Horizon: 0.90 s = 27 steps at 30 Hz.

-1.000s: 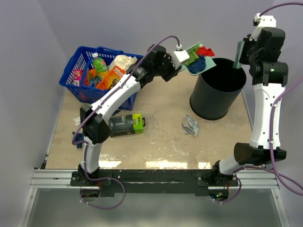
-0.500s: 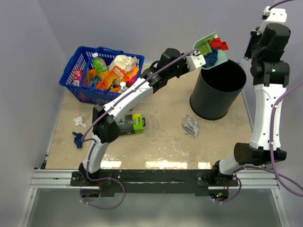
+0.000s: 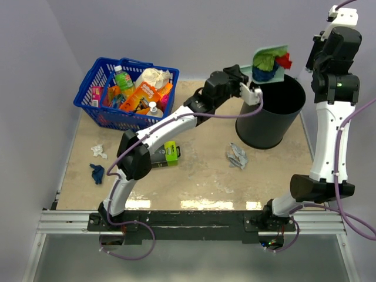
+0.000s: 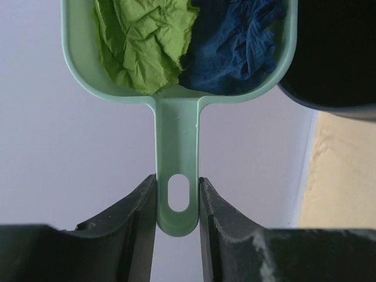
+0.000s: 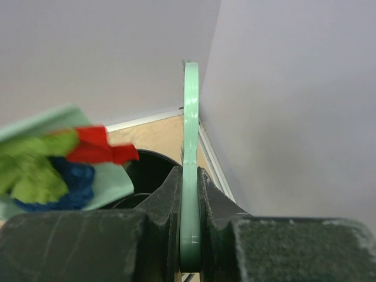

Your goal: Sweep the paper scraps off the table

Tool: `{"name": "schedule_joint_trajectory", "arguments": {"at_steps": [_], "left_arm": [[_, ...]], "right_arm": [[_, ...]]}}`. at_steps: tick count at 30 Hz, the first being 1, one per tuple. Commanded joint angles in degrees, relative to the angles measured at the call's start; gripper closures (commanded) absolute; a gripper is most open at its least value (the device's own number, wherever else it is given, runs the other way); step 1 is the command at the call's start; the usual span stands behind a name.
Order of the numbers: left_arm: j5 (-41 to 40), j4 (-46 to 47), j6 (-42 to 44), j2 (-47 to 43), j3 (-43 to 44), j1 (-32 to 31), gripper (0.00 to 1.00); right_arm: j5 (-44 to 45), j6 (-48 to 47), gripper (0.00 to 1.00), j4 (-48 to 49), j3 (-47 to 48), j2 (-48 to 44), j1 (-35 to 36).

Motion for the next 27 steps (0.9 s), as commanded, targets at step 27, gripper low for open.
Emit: {"name": "schedule_joint_trajectory", "arguments": {"at_steps": [27], "left_arm": [[-1.9, -20.1, -24.8, -24.2, -19.8, 6.3, 1.00]], "right_arm": [[-9.1, 1.4, 1.00, 3.5, 4.0, 2.1, -0.6]]}}
